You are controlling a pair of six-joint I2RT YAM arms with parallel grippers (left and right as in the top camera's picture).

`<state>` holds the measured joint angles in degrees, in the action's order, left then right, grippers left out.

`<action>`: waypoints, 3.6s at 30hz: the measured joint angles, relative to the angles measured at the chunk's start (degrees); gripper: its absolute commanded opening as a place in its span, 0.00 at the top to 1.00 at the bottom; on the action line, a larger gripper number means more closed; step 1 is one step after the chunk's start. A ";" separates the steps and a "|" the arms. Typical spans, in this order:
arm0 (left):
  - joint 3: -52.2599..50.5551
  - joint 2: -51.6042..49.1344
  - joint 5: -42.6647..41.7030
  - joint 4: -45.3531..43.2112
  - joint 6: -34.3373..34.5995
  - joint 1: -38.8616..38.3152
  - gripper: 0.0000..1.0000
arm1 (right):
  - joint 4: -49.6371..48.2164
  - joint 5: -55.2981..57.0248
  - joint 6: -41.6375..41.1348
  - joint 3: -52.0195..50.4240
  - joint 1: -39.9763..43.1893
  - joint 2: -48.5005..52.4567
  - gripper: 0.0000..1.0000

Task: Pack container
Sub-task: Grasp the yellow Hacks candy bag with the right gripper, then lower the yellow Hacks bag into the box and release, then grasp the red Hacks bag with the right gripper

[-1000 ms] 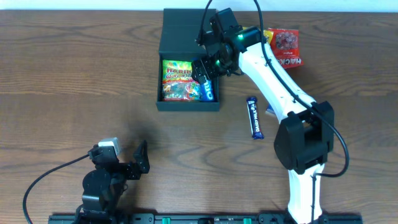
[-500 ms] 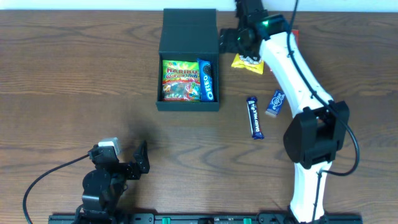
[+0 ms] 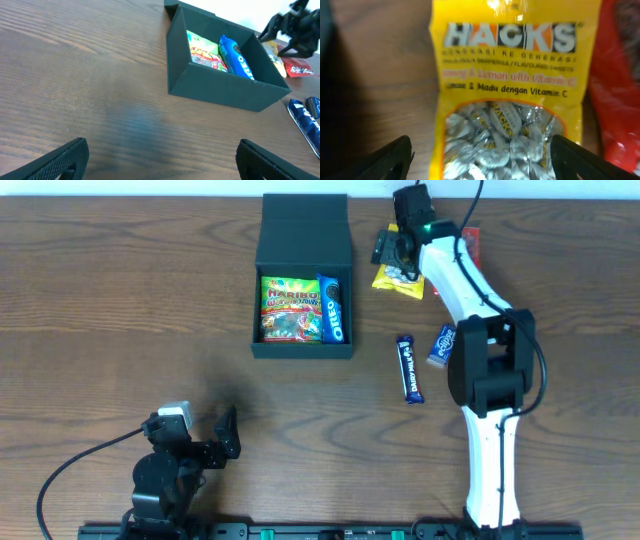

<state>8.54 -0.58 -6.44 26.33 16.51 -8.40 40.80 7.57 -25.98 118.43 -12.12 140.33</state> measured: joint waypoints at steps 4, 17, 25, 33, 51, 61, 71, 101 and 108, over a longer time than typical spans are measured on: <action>0.00 0.00 0.00 0.02 0.00 0.00 0.05 | -0.24 0.90 -0.04 0.02 0.00 0.83 0.65; 0.00 0.00 0.00 0.00 0.00 0.00 0.05 | 8.83 2.16 1.27 7.34 0.26 0.83 0.99; 0.00 0.00 0.00 0.02 0.00 0.00 0.05 | 20.41 2.12 2.14 19.39 -1.11 -1.46 0.99; 0.00 0.00 0.00 0.00 0.00 0.00 0.05 | 26.56 -4.13 3.02 21.35 -12.76 -7.43 0.99; 0.00 0.00 0.00 0.00 0.00 0.00 0.05 | 26.82 -0.98 -0.57 15.74 -28.83 -6.86 0.15; 0.00 0.00 0.00 0.00 0.00 0.00 0.05 | 27.26 4.17 1.07 15.87 -25.90 -6.75 0.04; 0.00 0.00 0.00 0.02 0.00 0.00 0.05 | 22.77 9.66 4.28 16.79 0.22 -9.01 0.03; 0.00 0.00 0.00 0.02 0.00 0.00 0.05 | 10.88 4.46 17.99 18.18 11.15 10.08 0.87; 0.00 0.00 0.00 0.02 0.00 0.00 0.05 | 14.38 4.24 17.68 17.77 10.80 7.50 0.90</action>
<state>8.54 -0.58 -6.44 26.35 16.51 -8.40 55.18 11.81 -8.29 136.20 -1.32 147.83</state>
